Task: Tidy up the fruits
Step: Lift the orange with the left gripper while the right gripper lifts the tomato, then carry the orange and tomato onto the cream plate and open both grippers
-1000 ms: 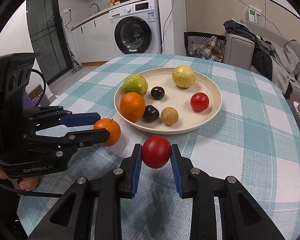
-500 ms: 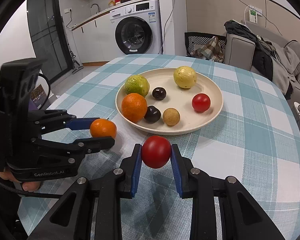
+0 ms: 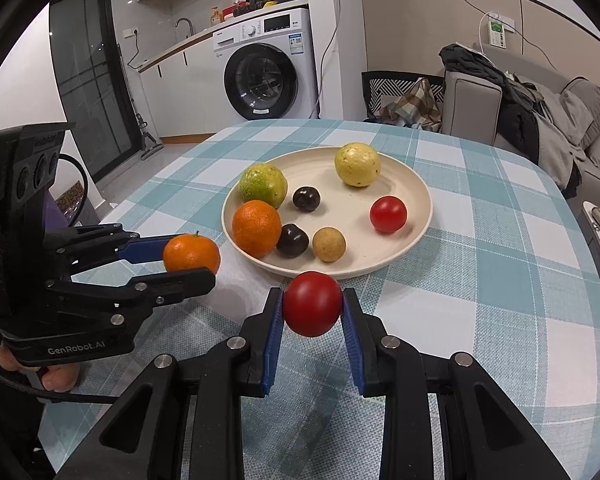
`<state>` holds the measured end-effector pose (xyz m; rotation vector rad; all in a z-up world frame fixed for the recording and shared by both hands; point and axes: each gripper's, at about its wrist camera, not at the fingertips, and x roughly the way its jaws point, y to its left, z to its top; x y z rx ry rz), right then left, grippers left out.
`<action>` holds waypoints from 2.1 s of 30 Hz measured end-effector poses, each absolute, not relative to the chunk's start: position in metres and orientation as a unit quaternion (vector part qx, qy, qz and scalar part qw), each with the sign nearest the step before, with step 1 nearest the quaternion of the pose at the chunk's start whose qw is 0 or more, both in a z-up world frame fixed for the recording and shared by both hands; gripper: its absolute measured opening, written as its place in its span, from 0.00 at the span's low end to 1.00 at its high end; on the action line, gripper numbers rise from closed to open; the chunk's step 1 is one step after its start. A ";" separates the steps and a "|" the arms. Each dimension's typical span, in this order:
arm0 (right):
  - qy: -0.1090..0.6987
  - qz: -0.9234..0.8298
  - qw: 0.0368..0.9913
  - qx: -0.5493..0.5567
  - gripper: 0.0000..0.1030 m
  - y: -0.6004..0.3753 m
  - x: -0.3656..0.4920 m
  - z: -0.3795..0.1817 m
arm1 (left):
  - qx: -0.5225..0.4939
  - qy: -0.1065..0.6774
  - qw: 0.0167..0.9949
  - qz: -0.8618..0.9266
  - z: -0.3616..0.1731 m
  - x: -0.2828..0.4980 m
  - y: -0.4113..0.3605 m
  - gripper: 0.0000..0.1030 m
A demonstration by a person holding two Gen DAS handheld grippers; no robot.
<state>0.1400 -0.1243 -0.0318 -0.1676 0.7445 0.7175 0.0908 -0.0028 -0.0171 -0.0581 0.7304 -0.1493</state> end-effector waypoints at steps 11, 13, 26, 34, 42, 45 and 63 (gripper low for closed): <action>0.341 0.335 0.877 -0.048 0.29 -0.125 0.156 -0.031 | -0.041 0.347 0.935 -0.068 -0.009 0.103 0.002 0.36; 0.342 0.331 0.878 -0.042 0.29 -0.127 0.160 -0.031 | -0.036 0.348 0.935 -0.065 -0.011 0.105 0.000 0.36; 0.350 0.318 0.881 -0.023 0.29 -0.127 0.179 -0.033 | -0.036 0.350 0.935 -0.056 -0.016 0.128 0.001 0.36; 0.361 0.315 0.878 -0.011 0.29 -0.123 0.190 -0.035 | -0.034 0.351 0.934 -0.052 -0.019 0.144 0.001 0.36; 0.366 0.314 0.876 -0.007 0.29 -0.119 0.195 -0.036 | -0.029 0.352 0.934 -0.044 -0.023 0.154 -0.002 0.36; 0.367 0.314 0.875 -0.006 0.29 -0.119 0.195 -0.036 | -0.029 0.349 0.936 -0.040 -0.025 0.156 -0.002 0.36; 0.372 0.306 0.876 -0.026 0.29 -0.109 0.196 -0.037 | -0.039 0.343 0.938 -0.024 -0.025 0.162 0.001 0.36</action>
